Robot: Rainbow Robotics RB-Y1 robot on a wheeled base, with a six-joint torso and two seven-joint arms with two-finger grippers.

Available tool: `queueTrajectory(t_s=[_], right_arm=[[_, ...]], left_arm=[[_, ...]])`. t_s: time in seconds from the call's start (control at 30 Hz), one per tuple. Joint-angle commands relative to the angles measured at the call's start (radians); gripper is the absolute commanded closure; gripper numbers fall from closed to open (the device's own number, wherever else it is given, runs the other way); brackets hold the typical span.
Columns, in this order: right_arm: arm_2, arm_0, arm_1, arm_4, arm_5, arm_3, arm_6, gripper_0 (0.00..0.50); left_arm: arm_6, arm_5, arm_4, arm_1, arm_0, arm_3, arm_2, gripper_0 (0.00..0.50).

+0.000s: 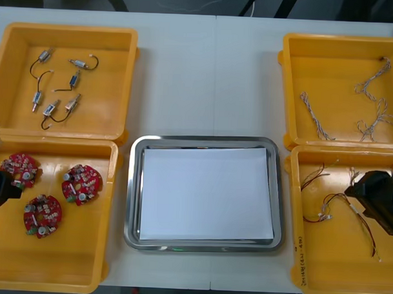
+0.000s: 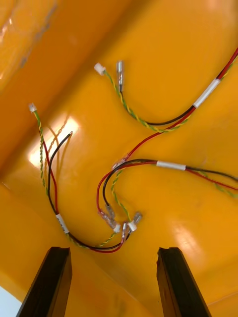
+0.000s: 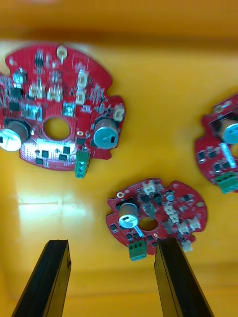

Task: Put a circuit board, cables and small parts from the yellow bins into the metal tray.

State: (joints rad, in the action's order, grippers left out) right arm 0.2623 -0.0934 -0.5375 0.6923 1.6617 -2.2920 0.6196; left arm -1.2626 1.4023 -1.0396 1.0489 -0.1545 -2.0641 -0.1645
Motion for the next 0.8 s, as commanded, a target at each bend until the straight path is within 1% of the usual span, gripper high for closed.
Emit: queueTrajectory(t_s=[0.03, 0.13, 0.2, 0.23, 0.3, 0.37, 0.5, 0.53, 0.6, 0.63, 0.7, 0.73, 0.8], right_arm=[[0.025, 0.003, -0.111, 0.015, -0.008, -0.038, 0.172, 0.0], [0.025, 0.006, -0.173, 0.027, -0.03, -0.037, 0.258, 0.0], [0.025, 0.008, -0.219, 0.047, -0.04, -0.037, 0.331, 0.0], [0.025, 0.008, -0.23, 0.05, -0.04, -0.037, 0.35, 0.0], [0.025, 0.008, -0.253, 0.053, -0.04, -0.037, 0.44, 0.0], [0.025, 0.008, -0.269, 0.058, -0.042, -0.03, 0.575, 0.0], [0.025, 0.014, -0.276, 0.081, -0.056, -0.003, 0.759, 0.0], [0.025, 0.014, -0.276, 0.087, -0.059, 0.003, 0.776, 0.0], [0.02, 0.024, -0.276, 0.121, -0.069, 0.031, 0.87, 0.0], [0.017, 0.026, -0.276, 0.128, -0.069, 0.039, 0.891, 0.0], [0.012, 0.038, -0.276, 0.156, -0.069, 0.071, 0.994, 0.0], [0.011, 0.04, -0.276, 0.159, -0.069, 0.078, 1.019, 0.0], [0.006, 0.049, -0.276, 0.162, -0.069, 0.097, 1.108, 0.0]], left_arm=[[-0.235, 0.011, -0.057, 0.069, 0.023, -0.034, -0.058, 0.0], [-0.301, 0.006, -0.089, 0.083, 0.015, -0.039, -0.073, 0.0], [-0.348, -0.019, -0.114, 0.095, -0.007, -0.051, -0.087, 0.0], [-0.359, -0.028, -0.12, 0.1, -0.013, -0.053, -0.089, 0.0], [-0.397, -0.057, -0.14, 0.111, -0.031, -0.059, -0.09, 0.0], [-0.443, -0.108, -0.163, 0.125, -0.06, -0.068, -0.09, 0.0], [-0.521, -0.2, -0.174, 0.148, -0.126, -0.097, -0.09, 0.0], [-0.532, -0.21, -0.177, 0.151, -0.135, -0.1, -0.09, 0.0], [-0.574, -0.261, -0.184, 0.161, -0.18, -0.114, -0.09, 0.0], [-0.584, -0.27, -0.186, 0.161, -0.189, -0.117, -0.09, 0.0], [-0.627, -0.315, -0.192, 0.171, -0.232, -0.129, -0.09, 0.0], [-0.638, -0.325, -0.194, 0.172, -0.243, -0.134, -0.09, 0.0], [-0.676, -0.373, -0.198, 0.183, -0.289, -0.145, -0.09, 0.0]])
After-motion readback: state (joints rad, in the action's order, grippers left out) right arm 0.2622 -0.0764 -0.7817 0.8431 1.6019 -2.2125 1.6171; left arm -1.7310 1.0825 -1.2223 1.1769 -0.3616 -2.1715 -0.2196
